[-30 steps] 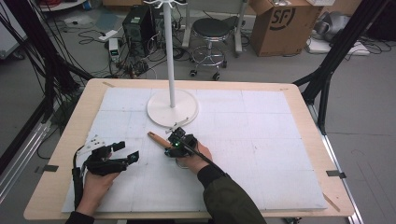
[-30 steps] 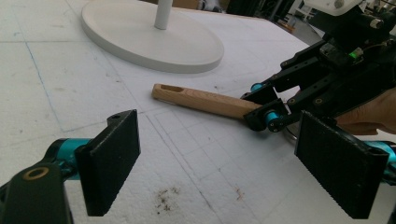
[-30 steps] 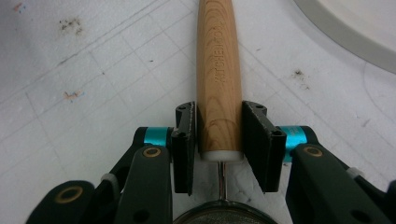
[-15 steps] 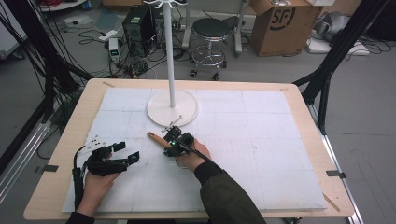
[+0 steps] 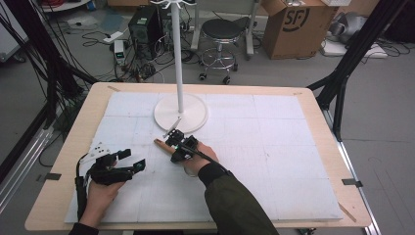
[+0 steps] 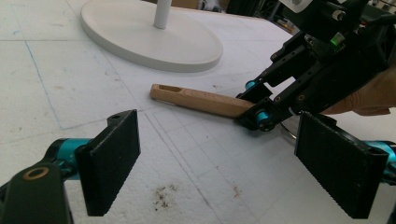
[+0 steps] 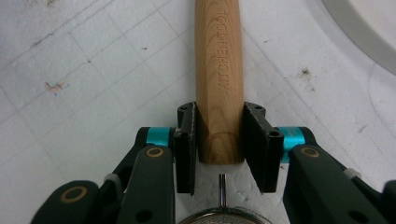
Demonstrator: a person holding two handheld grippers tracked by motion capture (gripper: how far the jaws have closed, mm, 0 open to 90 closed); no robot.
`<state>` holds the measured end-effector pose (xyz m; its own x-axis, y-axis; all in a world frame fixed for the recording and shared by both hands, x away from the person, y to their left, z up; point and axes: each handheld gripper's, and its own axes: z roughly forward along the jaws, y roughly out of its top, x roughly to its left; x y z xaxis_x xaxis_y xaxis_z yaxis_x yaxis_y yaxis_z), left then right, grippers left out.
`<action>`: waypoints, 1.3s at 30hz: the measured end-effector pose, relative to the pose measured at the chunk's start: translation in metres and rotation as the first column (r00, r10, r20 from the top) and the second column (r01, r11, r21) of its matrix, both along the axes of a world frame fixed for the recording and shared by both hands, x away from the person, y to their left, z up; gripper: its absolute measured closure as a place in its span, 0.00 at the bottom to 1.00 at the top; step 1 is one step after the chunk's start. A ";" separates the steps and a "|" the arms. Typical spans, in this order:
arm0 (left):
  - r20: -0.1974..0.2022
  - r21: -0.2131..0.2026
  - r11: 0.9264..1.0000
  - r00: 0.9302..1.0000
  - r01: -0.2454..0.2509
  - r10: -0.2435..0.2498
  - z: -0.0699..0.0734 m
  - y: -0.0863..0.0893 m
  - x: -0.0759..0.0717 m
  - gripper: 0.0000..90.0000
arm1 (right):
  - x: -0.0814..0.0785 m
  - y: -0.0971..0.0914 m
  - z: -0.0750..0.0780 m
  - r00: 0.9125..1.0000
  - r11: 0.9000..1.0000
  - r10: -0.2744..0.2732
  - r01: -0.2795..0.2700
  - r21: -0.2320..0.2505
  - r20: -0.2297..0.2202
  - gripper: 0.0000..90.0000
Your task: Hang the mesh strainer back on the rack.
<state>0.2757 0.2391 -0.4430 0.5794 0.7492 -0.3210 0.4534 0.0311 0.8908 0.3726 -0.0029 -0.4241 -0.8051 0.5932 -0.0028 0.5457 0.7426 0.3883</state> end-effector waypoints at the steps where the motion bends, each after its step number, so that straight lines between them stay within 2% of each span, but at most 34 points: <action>1: -0.001 -0.001 1.000 1.000 -0.001 0.001 0.000 0.000 0.000 0.17 | 0.001 0.002 0.001 1.000 1.000 -0.002 0.002 -0.012 -0.008 0.75; 6: -0.005 -0.005 1.000 1.000 -0.005 0.005 0.000 0.002 -0.001 0.17 | 0.008 0.014 0.005 0.999 0.994 0.008 -0.013 -0.108 -0.049 0.76; 10: -0.005 -0.004 1.000 1.000 -0.005 0.005 0.000 0.002 -0.001 0.17 | 0.010 0.014 0.005 0.998 0.995 0.005 -0.011 -0.098 -0.068 0.76; 12: -0.001 -0.006 1.000 1.000 -0.002 0.002 0.000 0.002 -0.001 0.17 | 0.008 0.014 0.005 0.998 0.994 0.019 -0.025 -0.106 -0.054 0.76; 14: -0.001 -0.005 1.000 1.000 -0.003 0.003 0.000 0.002 -0.002 0.17 | 0.008 0.011 0.004 0.998 0.995 0.033 -0.037 -0.094 -0.048 0.77; 18: -0.003 -0.003 1.000 1.000 -0.008 0.008 -0.001 0.004 -0.001 0.17 | 0.004 0.005 0.003 0.999 0.998 0.041 -0.042 -0.047 -0.018 0.77; 22: -0.001 -0.007 1.000 1.000 -0.010 0.010 0.000 0.005 -0.002 0.17 | 0.002 0.000 0.002 0.999 0.999 0.045 -0.045 -0.011 -0.005 0.77; 26: 0.001 -0.008 1.000 1.000 -0.011 0.011 0.000 0.005 -0.002 0.17 | 0.001 -0.010 0.001 1.000 0.998 0.024 -0.024 0.059 -0.010 0.77; 28: 0.000 -0.009 1.000 1.000 -0.011 0.011 0.000 0.005 -0.002 0.17 | 0.002 -0.015 0.002 1.000 0.997 0.015 -0.014 0.076 -0.015 0.77; 31: 0.001 -0.012 1.000 1.000 -0.011 0.011 0.000 0.005 -0.002 0.17 | 0.002 -0.022 0.003 1.000 0.993 0.000 0.002 0.117 -0.022 0.77; 33: 0.002 -0.012 1.000 1.000 -0.011 0.011 0.000 0.005 -0.002 0.17 | -0.001 -0.026 0.006 1.000 0.990 0.000 -0.003 0.140 0.022 0.77; 35: 0.001 -0.011 1.000 1.000 -0.010 0.010 0.000 0.005 -0.002 0.17 | -0.004 -0.030 0.011 0.999 0.983 -0.005 -0.001 0.184 0.033 0.77; 39: 0.001 -0.011 1.000 1.000 -0.006 0.006 0.000 0.004 -0.002 0.17 | -0.004 -0.041 0.020 0.998 0.973 -0.034 0.023 0.229 0.043 0.77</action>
